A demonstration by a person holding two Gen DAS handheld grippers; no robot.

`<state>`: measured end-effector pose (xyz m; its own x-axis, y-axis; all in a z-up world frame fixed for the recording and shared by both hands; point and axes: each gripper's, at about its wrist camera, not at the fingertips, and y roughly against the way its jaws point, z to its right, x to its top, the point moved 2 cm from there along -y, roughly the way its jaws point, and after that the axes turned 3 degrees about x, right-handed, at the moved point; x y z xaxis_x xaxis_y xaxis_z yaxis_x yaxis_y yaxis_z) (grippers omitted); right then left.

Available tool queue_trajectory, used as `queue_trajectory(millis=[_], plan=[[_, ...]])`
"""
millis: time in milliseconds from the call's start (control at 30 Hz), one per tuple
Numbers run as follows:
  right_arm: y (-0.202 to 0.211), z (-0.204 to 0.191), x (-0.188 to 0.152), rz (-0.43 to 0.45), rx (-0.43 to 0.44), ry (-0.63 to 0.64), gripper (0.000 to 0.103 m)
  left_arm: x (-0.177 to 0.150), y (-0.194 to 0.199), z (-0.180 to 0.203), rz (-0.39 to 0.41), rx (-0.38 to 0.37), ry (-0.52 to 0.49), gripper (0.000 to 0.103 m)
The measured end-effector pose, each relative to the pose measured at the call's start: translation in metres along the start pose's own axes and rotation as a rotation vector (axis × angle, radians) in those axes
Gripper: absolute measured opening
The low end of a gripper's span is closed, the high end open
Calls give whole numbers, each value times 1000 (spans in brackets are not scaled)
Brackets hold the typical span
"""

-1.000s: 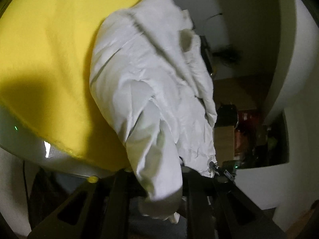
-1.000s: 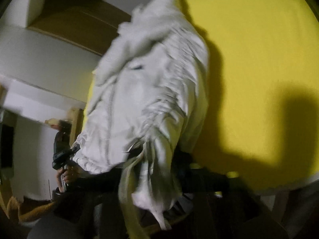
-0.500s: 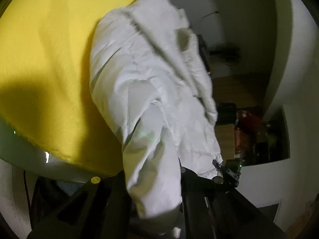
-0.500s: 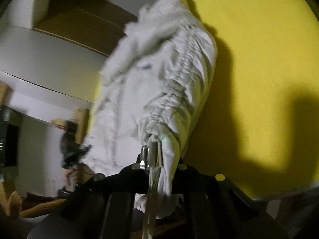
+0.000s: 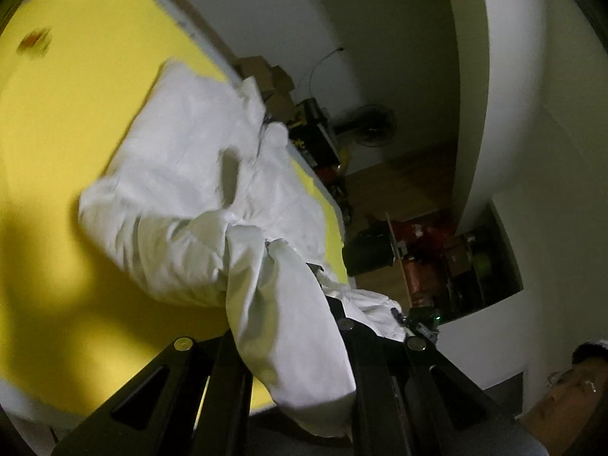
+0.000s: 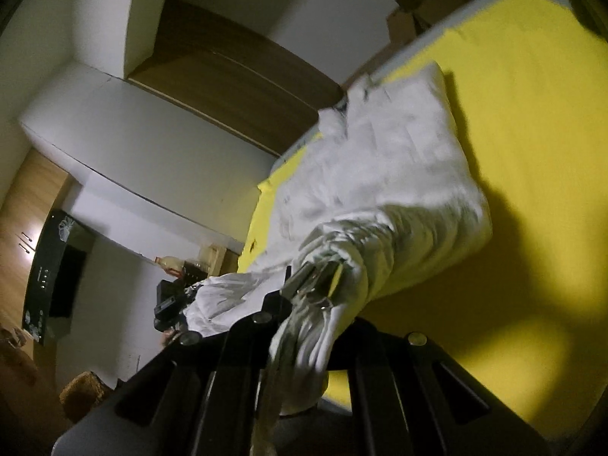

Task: Fold large clothes

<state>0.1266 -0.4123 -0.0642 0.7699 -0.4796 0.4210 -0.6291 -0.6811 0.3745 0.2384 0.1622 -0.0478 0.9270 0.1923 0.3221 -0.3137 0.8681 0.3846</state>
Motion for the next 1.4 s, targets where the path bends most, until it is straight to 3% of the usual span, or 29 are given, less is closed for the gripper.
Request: queue_trajectory(millis=[200,367,467,633,800,1067,1267,1400], plan=[[-11,-23,65,2,-5,58,5,62,-18,37,8,25,-69,5],[-33,-14,125,-17,8,38,5,123,-44,36,13,24,-18,6],[-62,11,169,-33,19,-34,5,165,-81,22,14,46,47,6],[-116,56,229,-39,-41,-107,5,234,-154,-10,28,156,116,6],[-165,107,265,-17,-144,-155,5,277,-219,-48,41,289,121,6],[-213,164,291,54,-248,-136,5,310,-274,-80,80,391,19,6],[-235,182,286,21,-418,-84,5,304,-309,-97,87,517,-71,8],[-237,178,279,39,-443,-42,7,293,-319,-91,128,608,-187,8]])
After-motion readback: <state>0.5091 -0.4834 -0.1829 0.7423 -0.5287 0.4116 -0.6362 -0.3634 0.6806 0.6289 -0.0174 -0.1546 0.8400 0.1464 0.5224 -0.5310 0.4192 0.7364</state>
